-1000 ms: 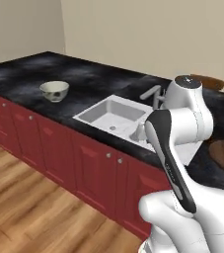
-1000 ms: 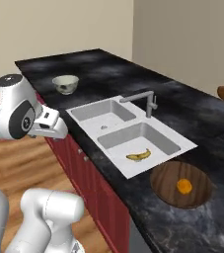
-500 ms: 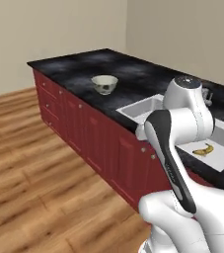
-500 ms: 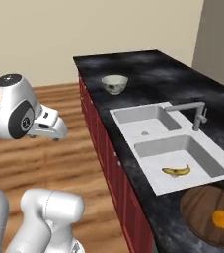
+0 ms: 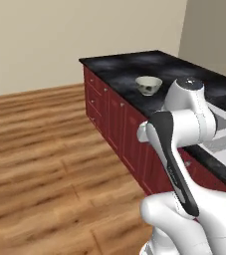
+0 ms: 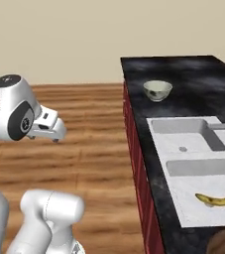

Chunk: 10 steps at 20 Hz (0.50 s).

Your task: Pick the oranges from the cabinet and place them in one bowl. Pick the banana from the sink and place it in the other bowl.

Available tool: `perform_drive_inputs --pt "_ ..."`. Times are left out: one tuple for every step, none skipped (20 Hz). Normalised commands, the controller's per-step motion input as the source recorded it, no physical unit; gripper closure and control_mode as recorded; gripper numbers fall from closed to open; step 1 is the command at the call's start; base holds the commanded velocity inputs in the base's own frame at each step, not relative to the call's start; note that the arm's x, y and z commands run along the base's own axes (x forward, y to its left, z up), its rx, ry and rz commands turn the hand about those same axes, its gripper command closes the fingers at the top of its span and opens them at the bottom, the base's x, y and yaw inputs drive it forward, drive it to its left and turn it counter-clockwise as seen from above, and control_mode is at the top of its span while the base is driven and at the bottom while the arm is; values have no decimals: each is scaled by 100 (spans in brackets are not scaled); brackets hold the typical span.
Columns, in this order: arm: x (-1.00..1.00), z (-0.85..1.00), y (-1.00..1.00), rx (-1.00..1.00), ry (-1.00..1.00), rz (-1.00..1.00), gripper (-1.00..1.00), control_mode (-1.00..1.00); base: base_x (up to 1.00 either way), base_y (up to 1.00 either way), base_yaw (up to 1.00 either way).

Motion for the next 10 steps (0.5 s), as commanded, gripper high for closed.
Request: perform_drive_inputs --pt "0 0 0 0 0 0 -100 100 59 48 24" --pt "0 0 0 0 0 0 -100 100 70 50 19" --pt "0 0 0 0 0 0 -100 100 77 47 17" --pt "0 0 0 0 0 0 -100 100 80 45 16" --pt "0 0 0 0 0 0 -100 100 86 42 13" --pt "0 0 0 0 0 0 -100 100 86 44 13" --pt "0 0 0 0 0 0 -100 100 84 46 14" --pt "0 0 0 0 0 0 -100 100 78 58 7" --pt "0 0 0 0 0 0 -100 100 72 70 0" --pt "0 0 0 0 0 0 -100 100 78 82 0"
